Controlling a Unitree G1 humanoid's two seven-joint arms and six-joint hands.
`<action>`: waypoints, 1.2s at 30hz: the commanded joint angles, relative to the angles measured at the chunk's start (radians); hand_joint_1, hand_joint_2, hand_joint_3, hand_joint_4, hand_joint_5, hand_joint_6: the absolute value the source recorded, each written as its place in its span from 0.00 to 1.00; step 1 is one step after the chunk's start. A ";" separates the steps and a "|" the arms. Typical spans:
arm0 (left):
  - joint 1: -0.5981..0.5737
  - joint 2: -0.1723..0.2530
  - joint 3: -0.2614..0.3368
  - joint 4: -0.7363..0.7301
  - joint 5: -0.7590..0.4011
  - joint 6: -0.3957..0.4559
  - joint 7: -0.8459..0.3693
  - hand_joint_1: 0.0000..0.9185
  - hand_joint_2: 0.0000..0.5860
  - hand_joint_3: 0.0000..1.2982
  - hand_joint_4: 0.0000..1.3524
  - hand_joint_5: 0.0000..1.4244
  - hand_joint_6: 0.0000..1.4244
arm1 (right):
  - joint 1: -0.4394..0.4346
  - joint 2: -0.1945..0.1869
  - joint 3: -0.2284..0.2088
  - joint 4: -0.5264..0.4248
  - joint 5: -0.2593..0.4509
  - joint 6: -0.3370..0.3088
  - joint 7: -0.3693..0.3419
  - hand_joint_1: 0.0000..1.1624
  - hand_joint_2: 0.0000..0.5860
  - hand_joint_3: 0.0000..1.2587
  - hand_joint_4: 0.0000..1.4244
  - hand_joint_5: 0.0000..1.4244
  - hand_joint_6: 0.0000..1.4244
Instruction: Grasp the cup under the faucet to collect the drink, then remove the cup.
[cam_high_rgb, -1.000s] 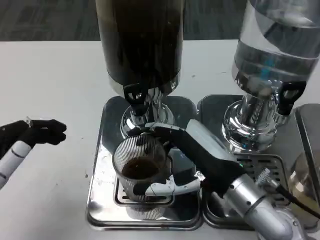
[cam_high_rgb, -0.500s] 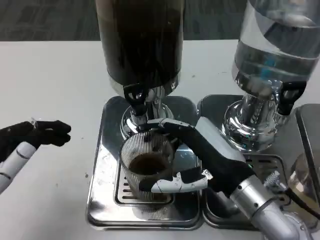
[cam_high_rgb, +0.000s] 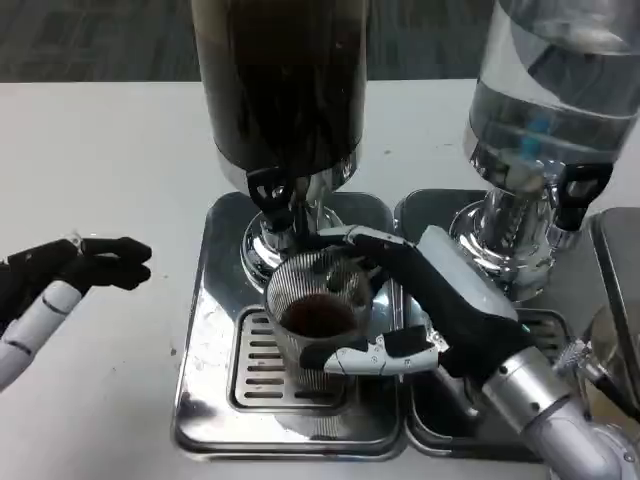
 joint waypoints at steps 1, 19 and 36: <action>-0.020 0.002 -0.019 0.011 -0.003 -0.014 -0.005 0.00 0.37 0.36 0.34 0.30 0.24 | 0.005 -0.001 -0.020 -0.035 0.018 -0.003 -0.009 0.67 0.38 0.34 0.36 0.40 0.45; -0.043 0.000 -0.060 0.021 -0.003 -0.021 -0.012 0.00 0.37 0.36 0.34 0.30 0.24 | 0.054 -0.015 -0.053 -0.111 0.035 0.019 0.000 0.67 0.38 0.35 0.37 0.42 0.46; -0.035 -0.006 -0.083 0.015 0.001 -0.033 -0.008 0.00 0.35 0.35 0.31 0.29 0.24 | 0.101 -0.037 -0.077 -0.171 0.072 0.041 0.033 0.67 0.38 0.36 0.38 0.42 0.47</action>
